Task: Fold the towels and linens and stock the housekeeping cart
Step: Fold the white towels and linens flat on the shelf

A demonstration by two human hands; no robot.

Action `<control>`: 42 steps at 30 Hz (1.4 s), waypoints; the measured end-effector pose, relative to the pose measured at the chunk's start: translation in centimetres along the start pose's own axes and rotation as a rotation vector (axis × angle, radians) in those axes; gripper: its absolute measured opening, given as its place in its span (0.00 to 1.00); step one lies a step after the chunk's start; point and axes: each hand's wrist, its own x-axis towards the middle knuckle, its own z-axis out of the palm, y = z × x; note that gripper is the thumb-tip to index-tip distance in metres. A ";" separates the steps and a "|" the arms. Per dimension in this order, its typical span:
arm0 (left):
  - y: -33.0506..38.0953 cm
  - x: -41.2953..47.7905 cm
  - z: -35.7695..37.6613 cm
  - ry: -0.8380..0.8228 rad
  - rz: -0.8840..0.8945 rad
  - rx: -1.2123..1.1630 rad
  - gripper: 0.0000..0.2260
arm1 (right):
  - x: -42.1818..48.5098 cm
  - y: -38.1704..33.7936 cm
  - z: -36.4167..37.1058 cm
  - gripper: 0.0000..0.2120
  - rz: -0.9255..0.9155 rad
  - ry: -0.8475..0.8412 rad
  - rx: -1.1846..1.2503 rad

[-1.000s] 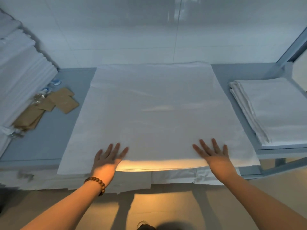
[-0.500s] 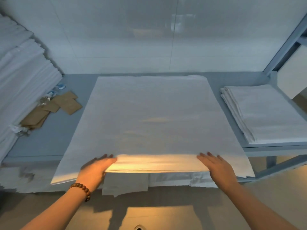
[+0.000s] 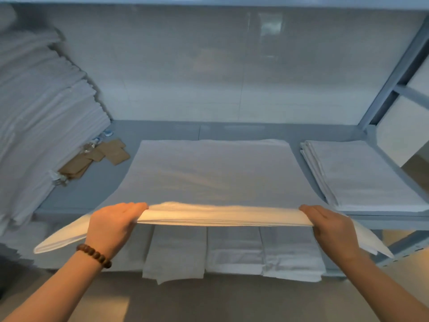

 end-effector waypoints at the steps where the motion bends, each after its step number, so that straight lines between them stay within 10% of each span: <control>1: 0.1 0.2 -0.9 0.028 0.017 0.024 0.09 | 0.3 0.1 -0.7 0.13 -0.032 0.039 -0.009; 19: -6.0 11.9 1.4 0.130 0.053 0.048 0.07 | 13.1 4.9 2.1 0.13 -0.247 0.236 -0.235; 24: -10.9 16.9 10.9 -0.017 0.203 0.169 0.08 | 16.7 8.0 10.9 0.19 -0.182 0.007 -0.285; 31: -15.3 19.9 27.0 -0.529 -0.116 0.260 0.19 | 19.3 10.8 25.6 0.18 -0.128 -0.218 -0.309; 42: -17.3 20.6 33.6 -0.412 -0.191 0.163 0.19 | 20.8 12.2 31.0 0.19 0.105 -0.431 -0.393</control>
